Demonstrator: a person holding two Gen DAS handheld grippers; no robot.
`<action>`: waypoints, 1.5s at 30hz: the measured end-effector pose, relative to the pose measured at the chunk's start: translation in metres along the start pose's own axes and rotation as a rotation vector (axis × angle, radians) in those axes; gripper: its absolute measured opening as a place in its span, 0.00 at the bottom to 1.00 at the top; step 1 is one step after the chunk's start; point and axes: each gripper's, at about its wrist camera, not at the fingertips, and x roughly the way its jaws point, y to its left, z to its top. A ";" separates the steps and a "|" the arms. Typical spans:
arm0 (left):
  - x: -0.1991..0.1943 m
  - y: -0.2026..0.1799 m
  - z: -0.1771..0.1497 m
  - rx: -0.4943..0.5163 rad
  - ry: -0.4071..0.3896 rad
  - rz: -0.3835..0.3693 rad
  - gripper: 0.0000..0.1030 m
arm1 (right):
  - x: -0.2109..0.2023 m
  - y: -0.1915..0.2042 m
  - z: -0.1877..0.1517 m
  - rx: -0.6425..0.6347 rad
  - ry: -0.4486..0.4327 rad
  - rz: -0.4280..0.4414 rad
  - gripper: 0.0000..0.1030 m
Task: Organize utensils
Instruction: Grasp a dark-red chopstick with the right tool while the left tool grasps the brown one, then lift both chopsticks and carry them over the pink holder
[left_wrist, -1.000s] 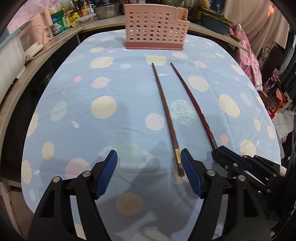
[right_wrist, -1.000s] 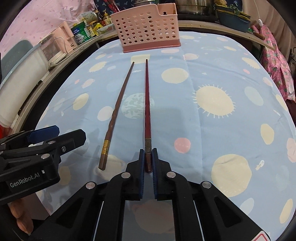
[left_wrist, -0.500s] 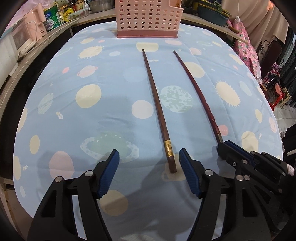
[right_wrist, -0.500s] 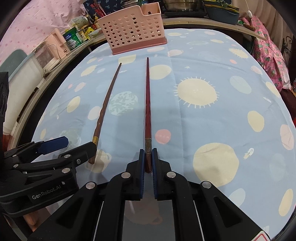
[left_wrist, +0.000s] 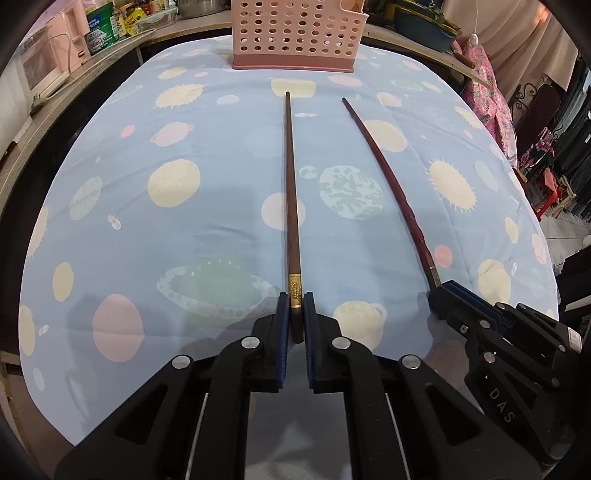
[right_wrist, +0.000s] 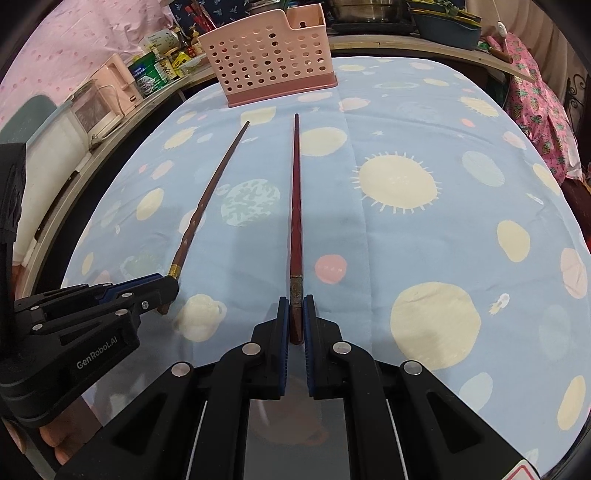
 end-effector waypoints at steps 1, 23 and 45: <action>-0.001 0.000 0.000 -0.003 0.000 -0.002 0.07 | -0.001 0.001 0.000 -0.001 0.000 0.003 0.07; -0.120 0.021 0.052 -0.067 -0.263 -0.043 0.07 | -0.094 0.008 0.059 0.002 -0.223 0.083 0.07; -0.175 0.035 0.170 -0.068 -0.474 -0.031 0.07 | -0.127 0.015 0.184 -0.025 -0.421 0.109 0.07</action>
